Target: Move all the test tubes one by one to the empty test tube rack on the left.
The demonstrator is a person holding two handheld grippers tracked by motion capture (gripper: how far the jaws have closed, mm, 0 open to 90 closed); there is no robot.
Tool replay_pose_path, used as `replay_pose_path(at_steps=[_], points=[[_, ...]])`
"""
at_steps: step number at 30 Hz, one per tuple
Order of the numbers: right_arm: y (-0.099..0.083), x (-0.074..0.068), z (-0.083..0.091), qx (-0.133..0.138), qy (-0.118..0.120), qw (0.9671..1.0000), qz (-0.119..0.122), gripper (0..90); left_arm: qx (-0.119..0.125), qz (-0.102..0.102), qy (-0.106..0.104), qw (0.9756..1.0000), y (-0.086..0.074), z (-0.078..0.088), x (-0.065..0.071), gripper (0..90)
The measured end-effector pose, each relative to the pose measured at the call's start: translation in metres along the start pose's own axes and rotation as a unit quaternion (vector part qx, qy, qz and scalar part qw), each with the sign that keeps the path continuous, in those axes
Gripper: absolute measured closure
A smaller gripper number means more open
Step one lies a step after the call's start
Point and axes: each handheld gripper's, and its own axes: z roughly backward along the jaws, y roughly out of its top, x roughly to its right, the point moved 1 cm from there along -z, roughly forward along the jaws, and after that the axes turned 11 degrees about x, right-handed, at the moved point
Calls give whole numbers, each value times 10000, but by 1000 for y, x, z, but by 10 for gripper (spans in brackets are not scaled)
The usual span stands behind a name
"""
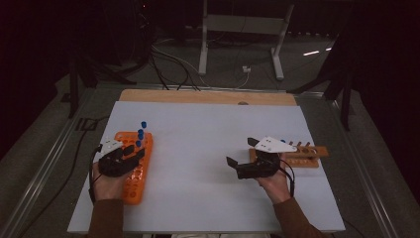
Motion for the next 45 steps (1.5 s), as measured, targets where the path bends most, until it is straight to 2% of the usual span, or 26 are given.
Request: replay_pose_path(at_steps=[5, 7, 11, 17, 18, 20, 22, 27, 35, 40, 45], points=[[1, 3, 4, 17, -42, 10000, 1, 0, 304, 152, -303, 9990, 5, 7, -1, 429], [1, 5, 5, 18, -59, 10000, 7, 0, 400, 136, -362, 9985, 7, 8, 1, 412], [1, 8, 8, 20, -109, 9999, 18, 0, 557, 104, -454, 9974, 12, 10, 8, 300], [3, 20, 17, 9, -254, 9996, 89, 0, 576, 60, -585, 9966, 17, 9, 18, 155], [3, 23, 19, 24, -292, 9995, 88, 0, 579, 62, -586, 9966, 17, 8, 20, 88], [4, 28, 24, 62, -363, 9993, 48, 0, 575, 45, -660, 9962, 18, 7, 22, 74], [4, 33, 29, 101, -438, 9990, 3, 0, 562, 28, -695, 9960, 18, 6, 25, 24], [7, 46, 42, 247, -630, 9977, -101, 0, 568, -78, -767, 9954, 19, 4, 31, 8], [10, 60, 53, 372, -834, 9956, -223, 0, 673, -241, -832, 9940, 20, 3, 40, 8], [9, 70, 60, 282, -1124, 9932, -101, 24, 814, -331, -883, 9922, 22, 5, 45, 8], [1, 78, 65, 88, -1235, 9923, -60, 67, 914, -381, -966, 9904, 23, 6, 50, 8]])
